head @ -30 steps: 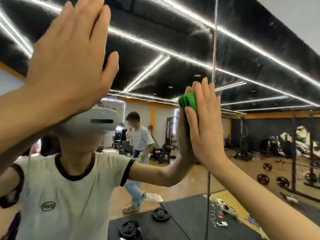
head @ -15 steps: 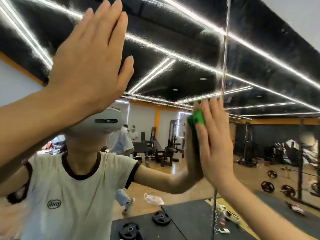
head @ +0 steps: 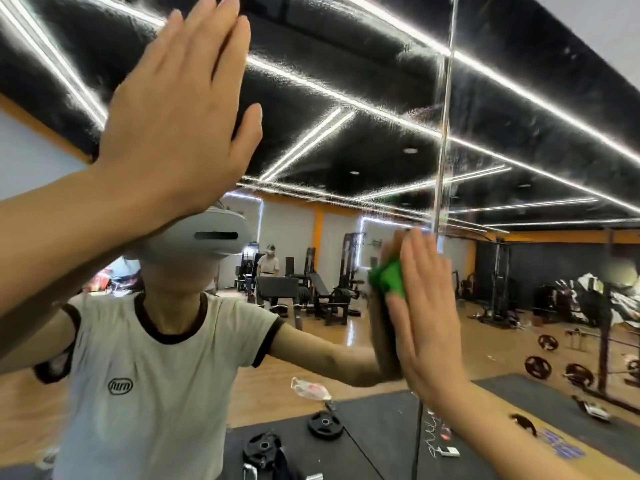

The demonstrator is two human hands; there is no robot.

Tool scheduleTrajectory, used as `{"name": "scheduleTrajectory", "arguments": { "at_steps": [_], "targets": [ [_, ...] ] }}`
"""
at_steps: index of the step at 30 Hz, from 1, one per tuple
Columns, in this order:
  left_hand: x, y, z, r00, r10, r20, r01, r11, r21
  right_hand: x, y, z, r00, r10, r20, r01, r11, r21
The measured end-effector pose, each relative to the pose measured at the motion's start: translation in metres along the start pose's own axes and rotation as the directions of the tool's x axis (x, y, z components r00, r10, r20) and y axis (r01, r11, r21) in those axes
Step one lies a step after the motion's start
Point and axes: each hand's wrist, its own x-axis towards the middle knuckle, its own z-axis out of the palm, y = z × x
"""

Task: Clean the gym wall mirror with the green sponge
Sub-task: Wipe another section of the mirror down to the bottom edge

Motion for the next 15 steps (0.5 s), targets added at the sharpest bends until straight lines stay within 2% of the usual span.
{"name": "scheduleTrajectory", "arguments": {
  "at_steps": [2,4,7,9,12,15],
  "targets": [
    [0.000,0.001,-0.001,1.000,-0.002,-0.005,0.002,1.000,-0.007,-0.019,0.009,-0.005,0.990,-0.117,0.081,0.122,0.991,-0.052],
    [0.001,0.001,-0.002,1.000,-0.001,-0.002,0.001,1.000,-0.008,0.019,0.019,-0.010,0.987,-0.133,0.089,0.139,0.989,-0.057],
    [0.000,0.002,-0.002,1.000,-0.007,0.002,0.007,1.000,0.000,0.110,0.023,-0.015,0.999,-0.014,-0.032,0.014,1.000,-0.009],
    [0.001,0.001,-0.002,1.000,-0.011,0.007,0.011,1.000,-0.012,0.136,0.020,-0.012,0.992,0.071,-0.105,-0.065,0.996,0.059],
    [0.000,0.003,-0.009,1.000,-0.001,0.027,0.003,0.997,-0.073,0.081,0.011,-0.002,0.991,0.091,-0.099,-0.078,0.989,0.129],
    [-0.017,0.010,-0.019,0.996,0.038,0.077,-0.031,0.995,-0.092,-0.018,0.003,0.003,0.996,-0.092,0.004,0.092,0.995,0.026]
  ]
}}
